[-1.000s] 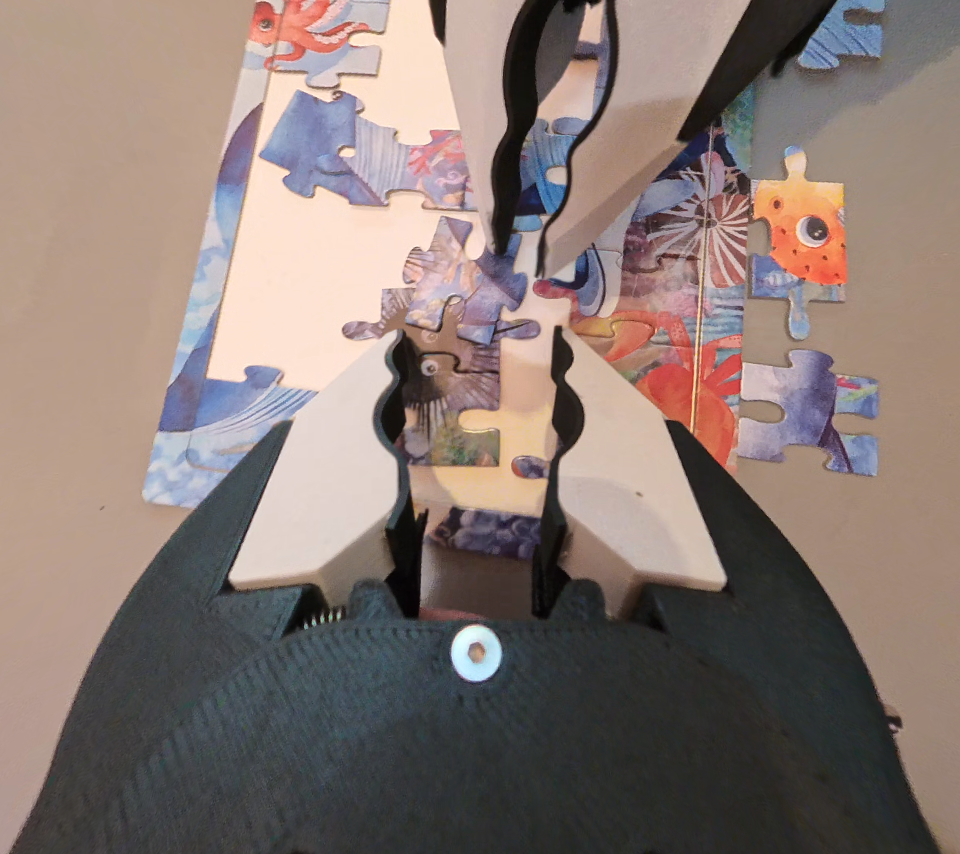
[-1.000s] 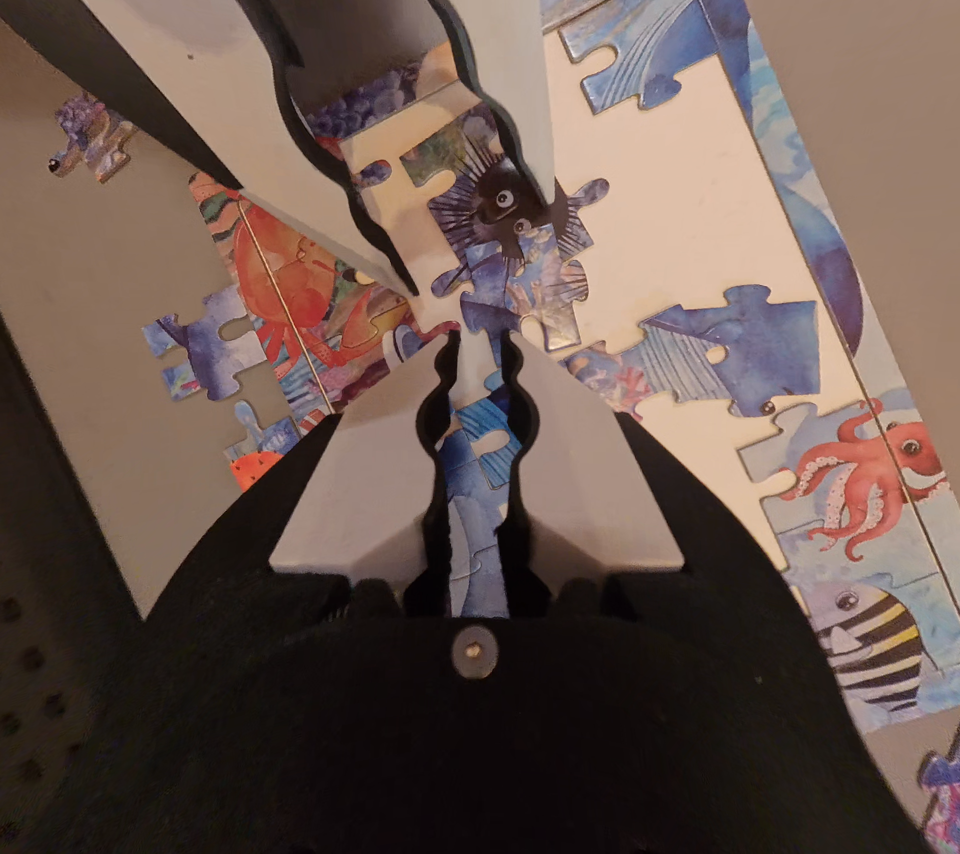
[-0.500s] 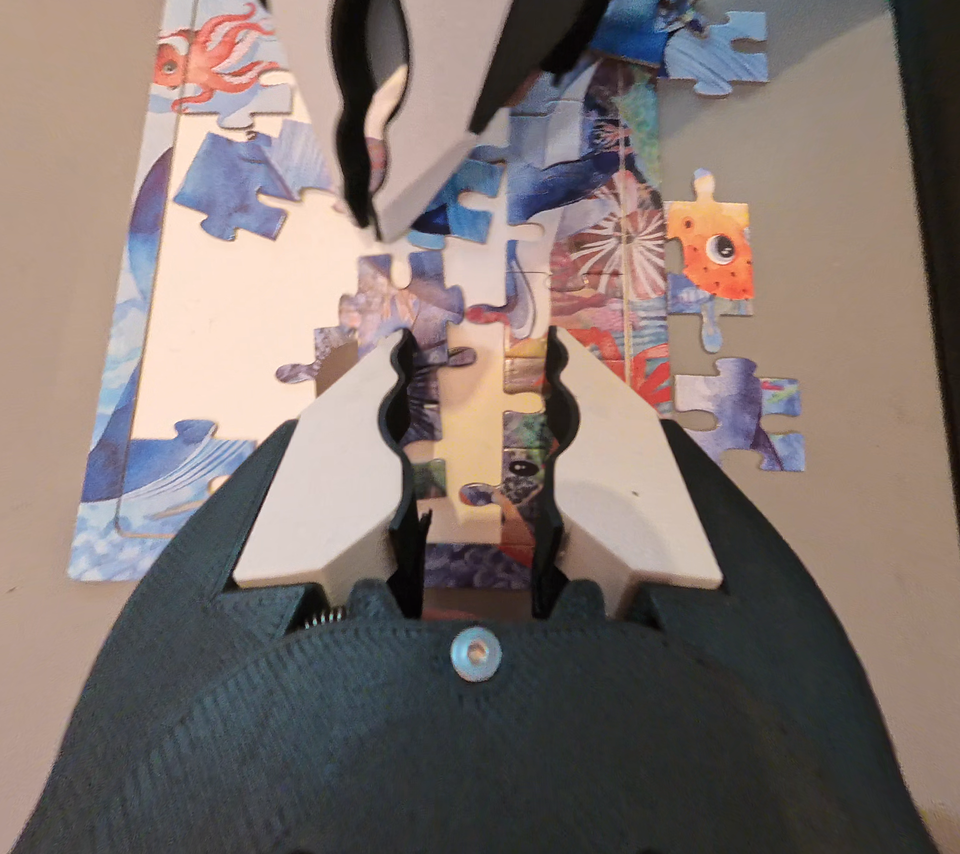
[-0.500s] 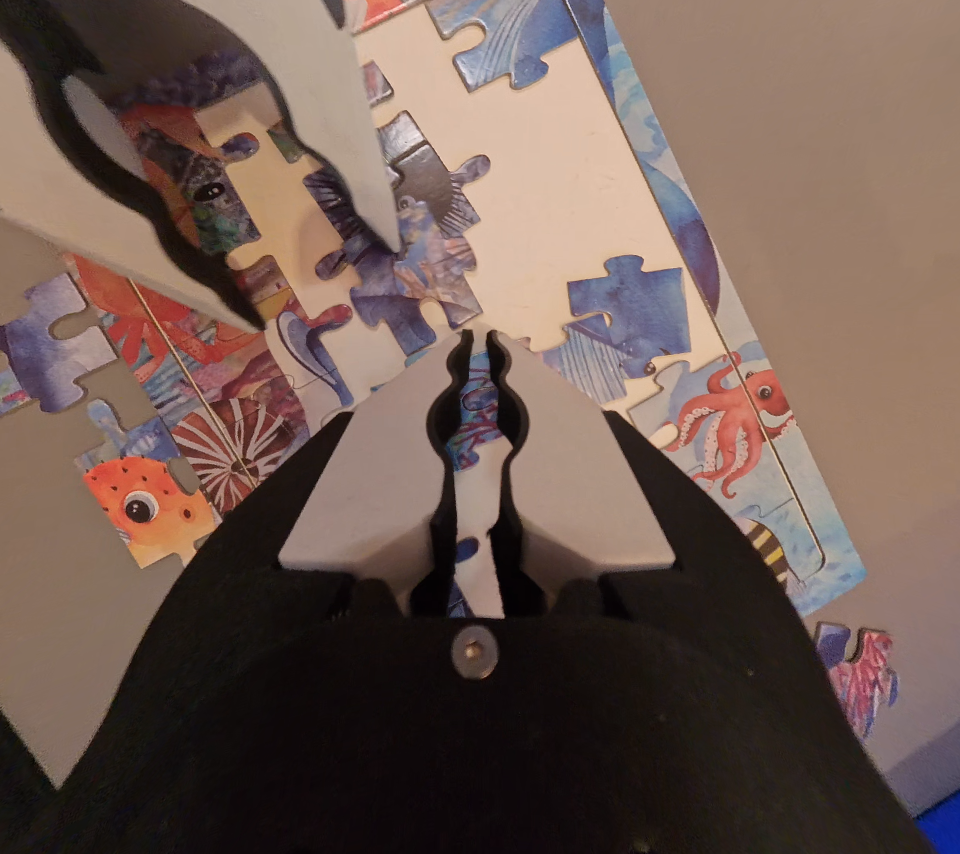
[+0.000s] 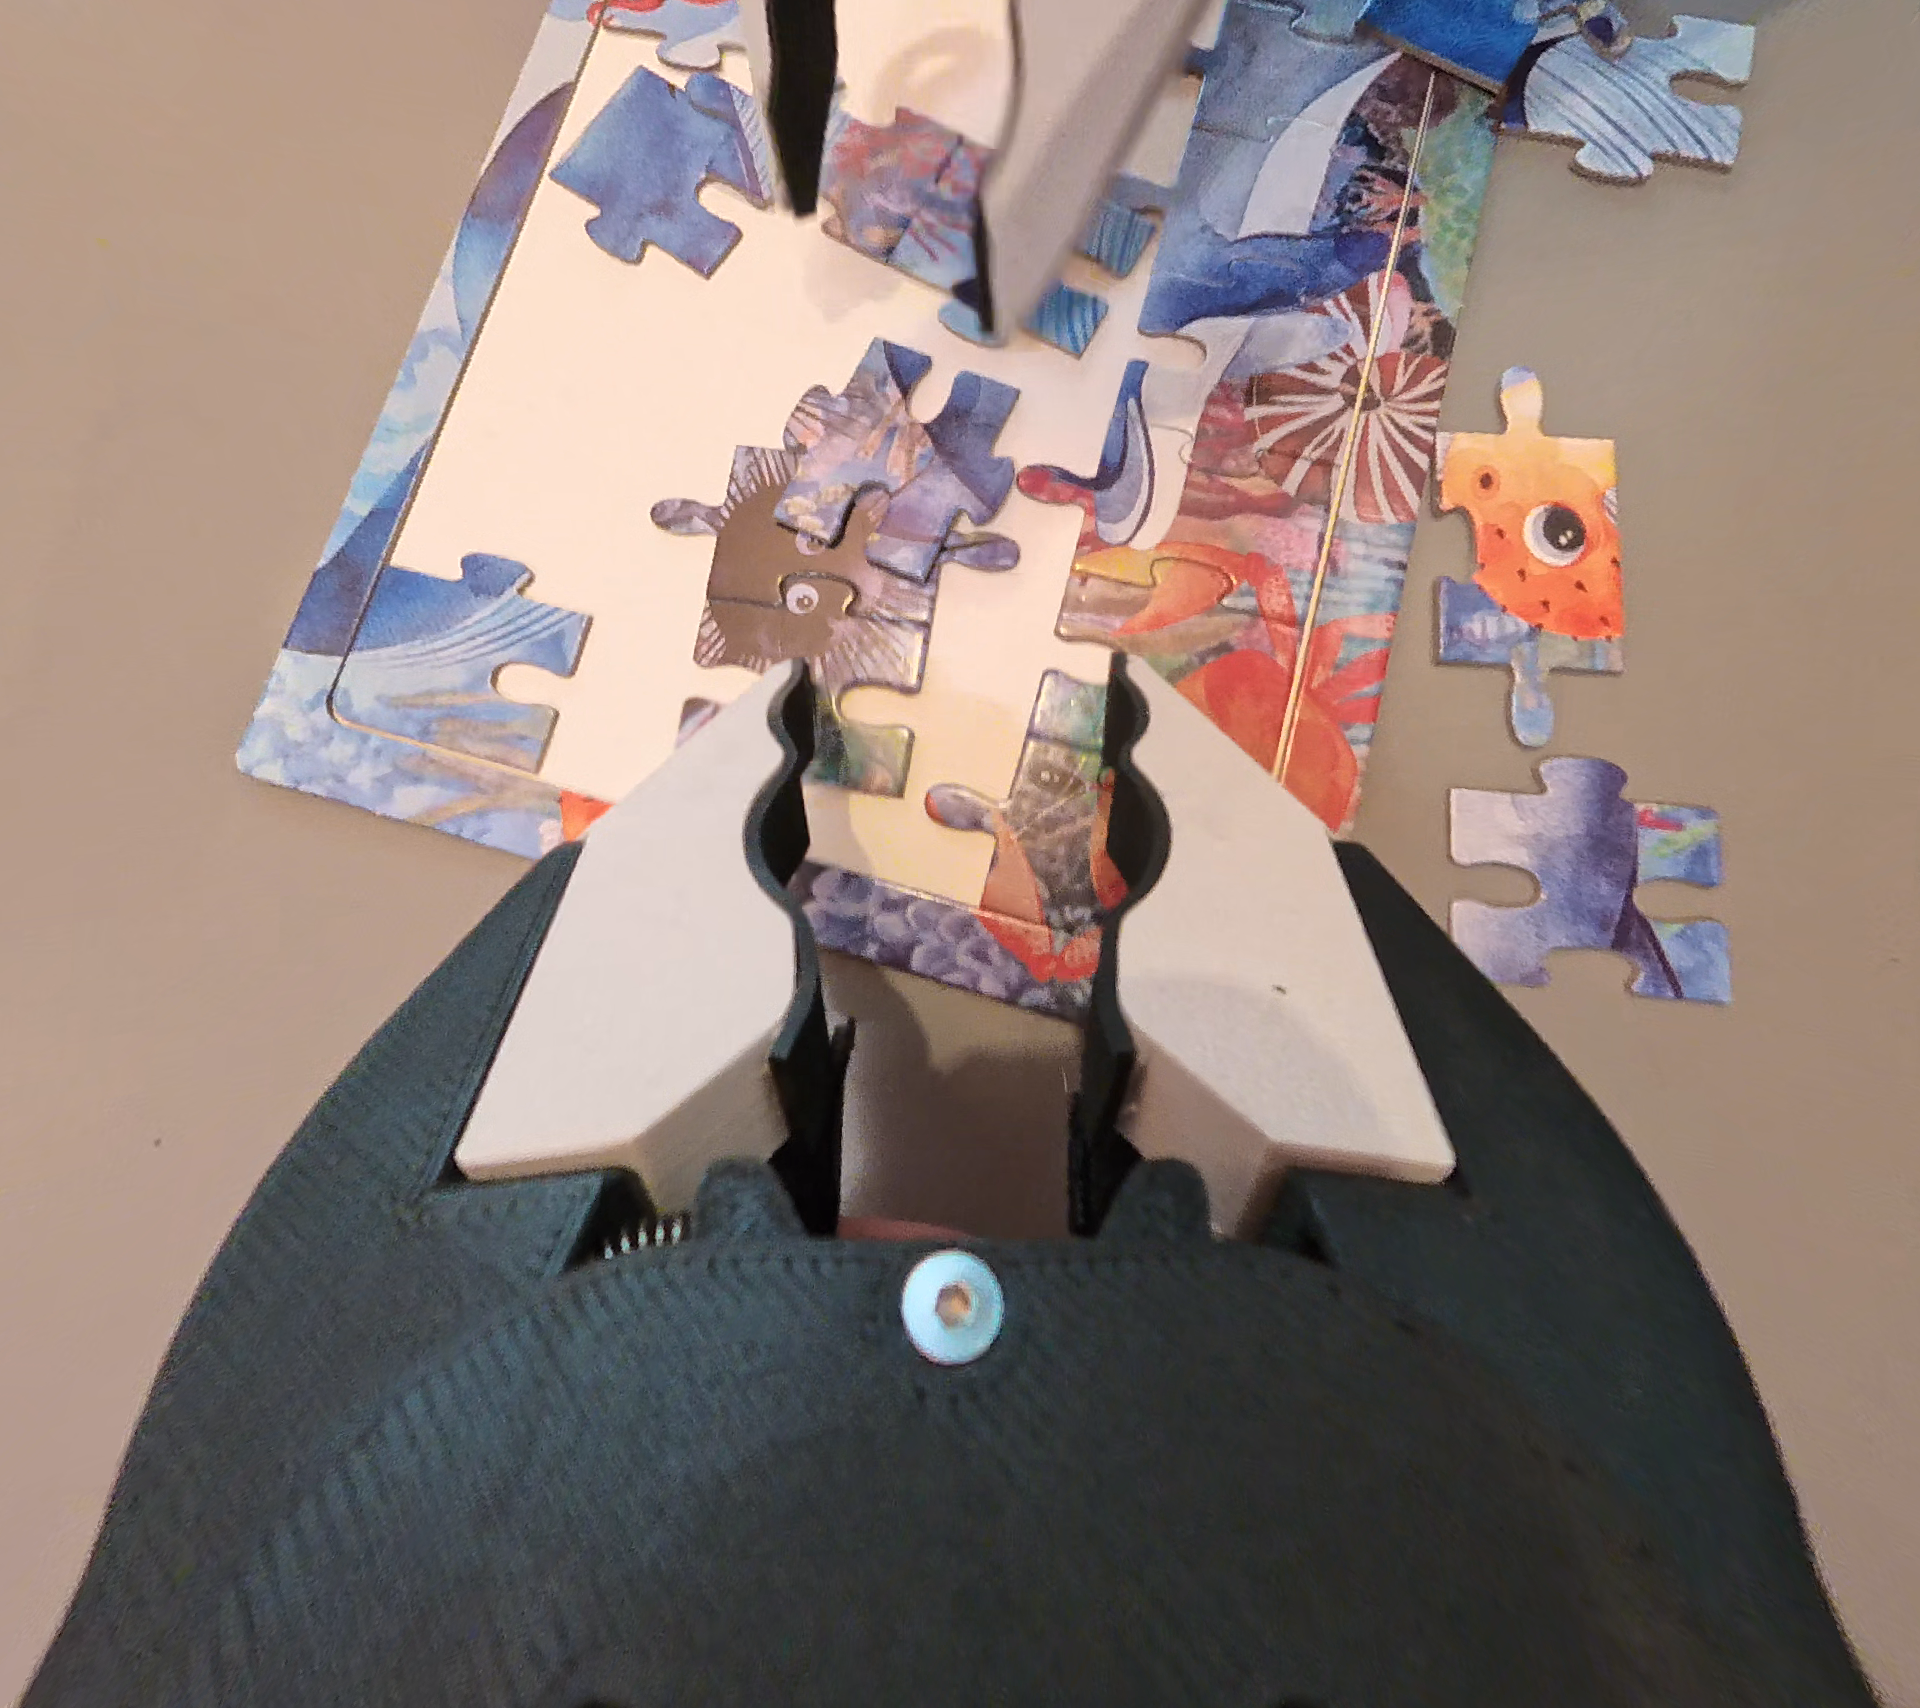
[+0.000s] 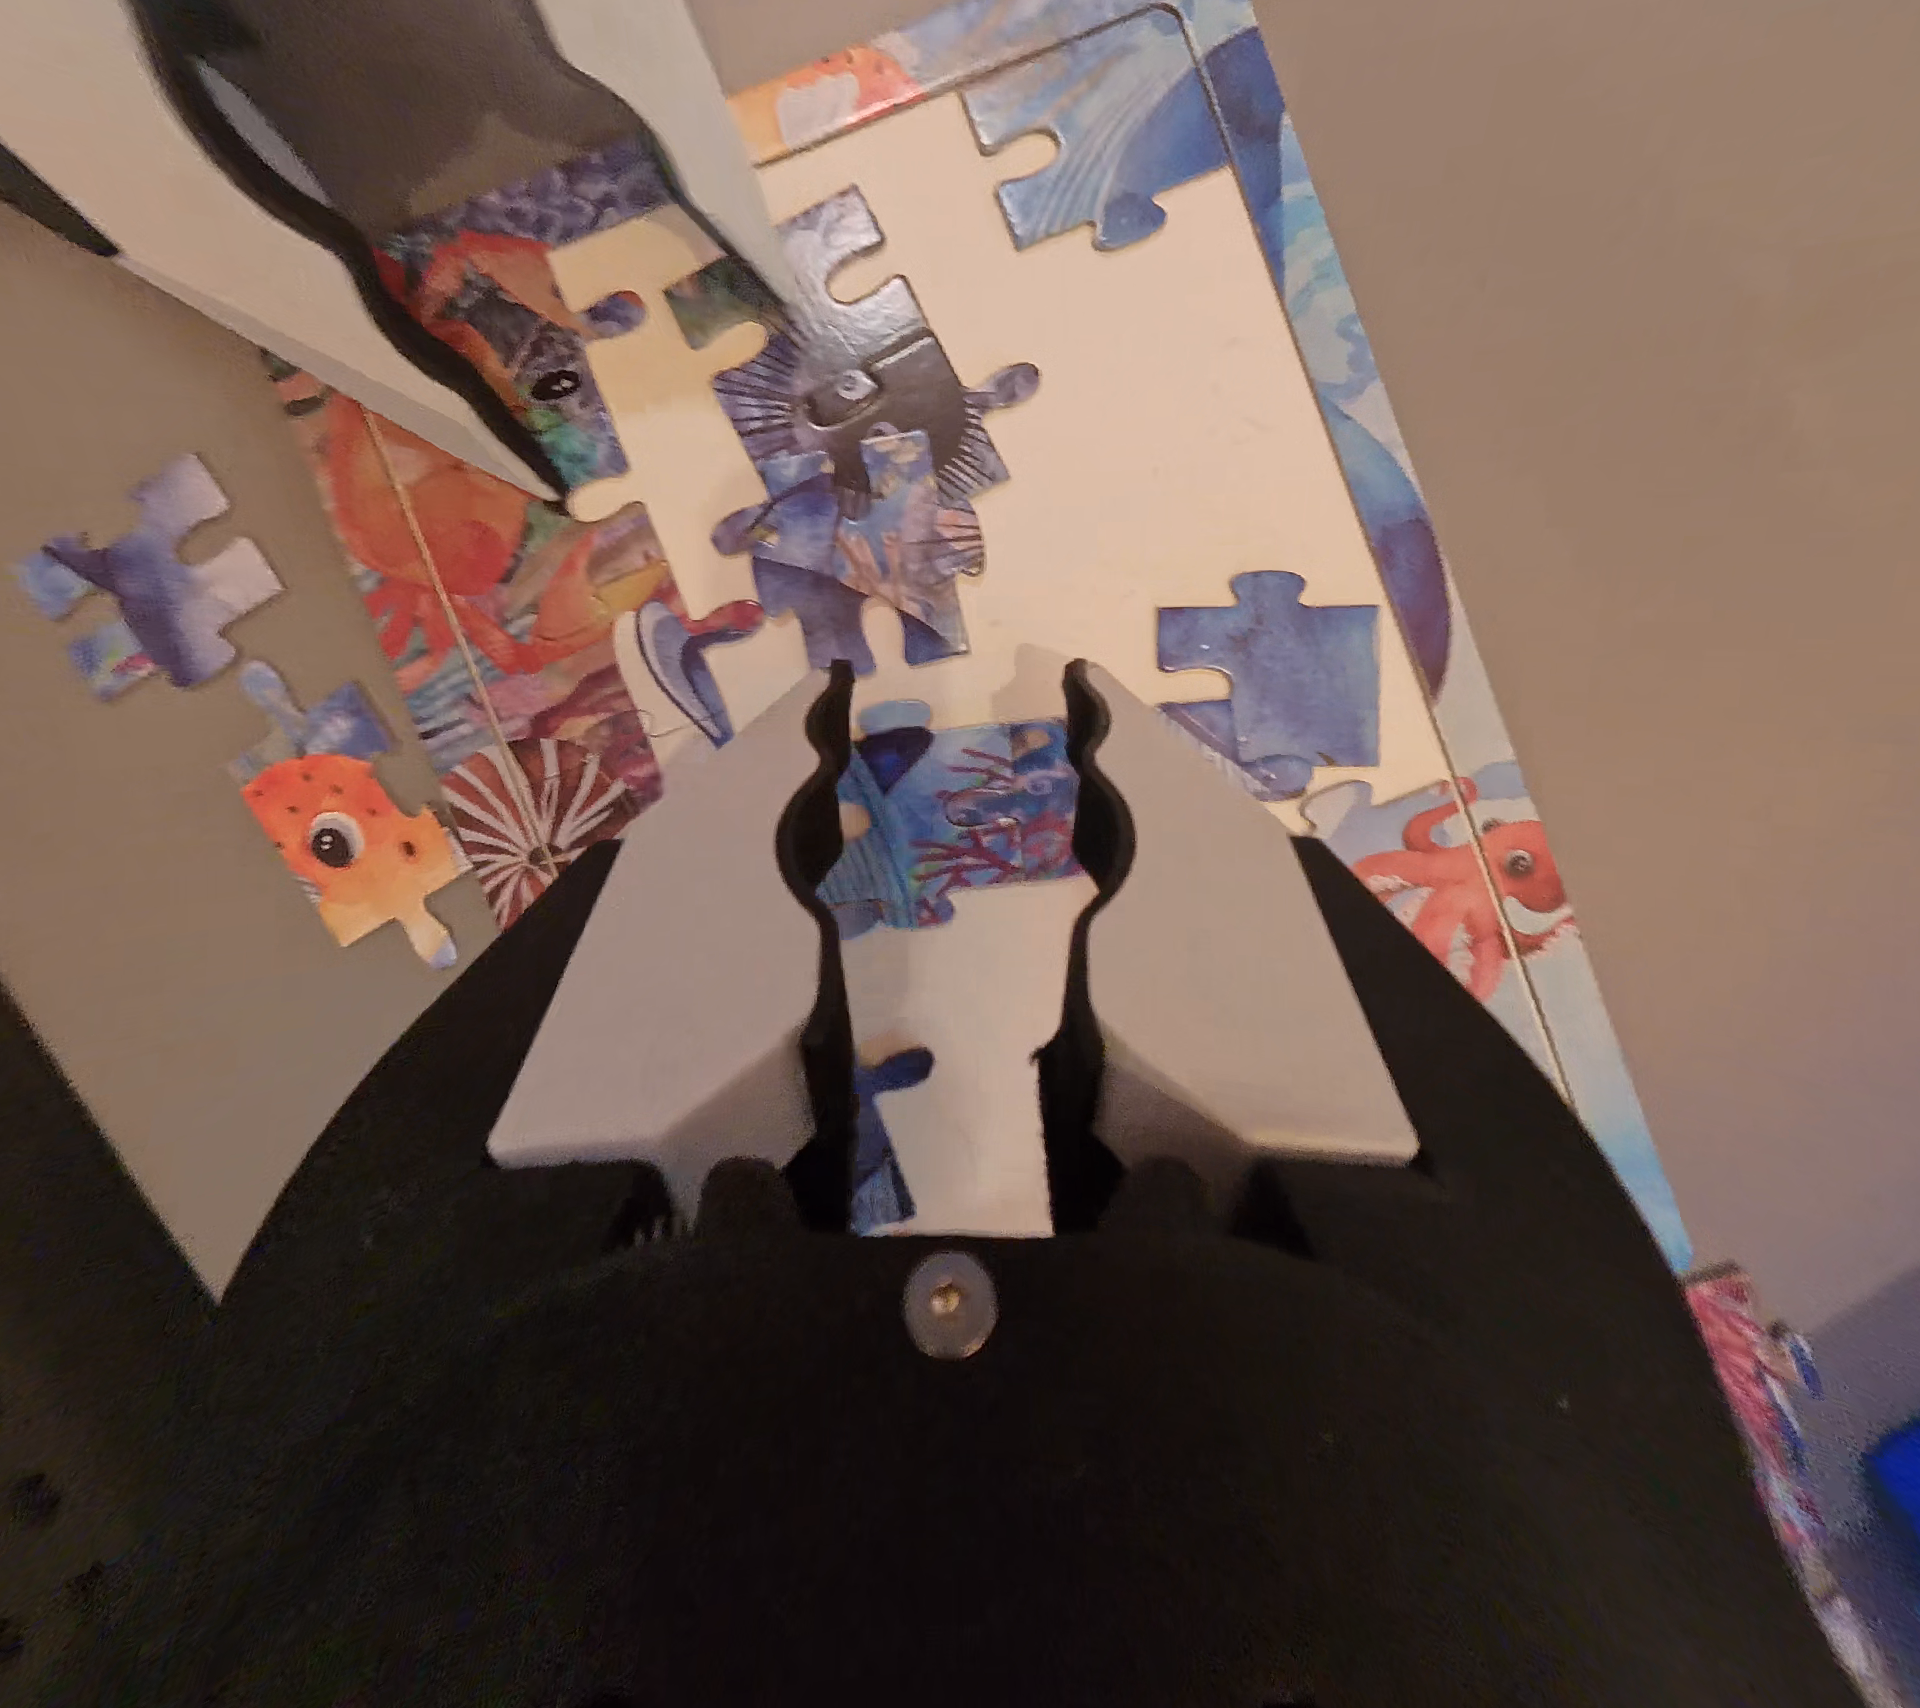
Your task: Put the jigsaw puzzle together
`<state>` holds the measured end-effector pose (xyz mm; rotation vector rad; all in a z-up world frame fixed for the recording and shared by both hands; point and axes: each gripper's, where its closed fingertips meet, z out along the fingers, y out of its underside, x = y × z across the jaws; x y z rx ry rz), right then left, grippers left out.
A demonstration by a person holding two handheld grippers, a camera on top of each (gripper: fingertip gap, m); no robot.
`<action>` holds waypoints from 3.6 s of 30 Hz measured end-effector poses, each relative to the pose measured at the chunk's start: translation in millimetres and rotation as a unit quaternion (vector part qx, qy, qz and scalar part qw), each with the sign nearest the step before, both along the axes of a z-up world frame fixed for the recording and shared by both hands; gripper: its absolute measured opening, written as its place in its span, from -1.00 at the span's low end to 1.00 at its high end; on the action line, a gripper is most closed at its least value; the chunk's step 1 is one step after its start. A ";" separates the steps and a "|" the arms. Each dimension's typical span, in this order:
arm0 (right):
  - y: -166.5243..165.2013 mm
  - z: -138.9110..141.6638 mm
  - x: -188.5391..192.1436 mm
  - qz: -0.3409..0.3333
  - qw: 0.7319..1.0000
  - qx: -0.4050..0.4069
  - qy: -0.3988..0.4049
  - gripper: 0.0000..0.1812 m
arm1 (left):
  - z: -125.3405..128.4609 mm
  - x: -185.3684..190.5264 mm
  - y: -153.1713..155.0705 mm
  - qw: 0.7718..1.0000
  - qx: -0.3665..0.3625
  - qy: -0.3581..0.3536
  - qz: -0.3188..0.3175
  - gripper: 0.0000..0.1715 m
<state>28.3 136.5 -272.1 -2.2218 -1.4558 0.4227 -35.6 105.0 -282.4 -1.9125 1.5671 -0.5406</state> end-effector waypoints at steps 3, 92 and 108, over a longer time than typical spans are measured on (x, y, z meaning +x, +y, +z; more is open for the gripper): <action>-5.2 -9.2 -7.5 0.027 0.999 0.015 -0.008 -0.26 | -1.0 8.5 2.9 1.000 0.000 -0.001 -0.003 -0.34; 11.4 -18.7 -20.8 0.216 0.956 -0.033 -0.197 -0.34 | 13.0 -13.3 45.4 0.987 -0.085 -0.084 0.109 -0.56; 9.4 -18.1 -18.7 0.240 0.948 -0.048 -0.204 -0.65 | -1.7 -14.4 40.4 0.993 -0.063 -0.030 0.094 -0.56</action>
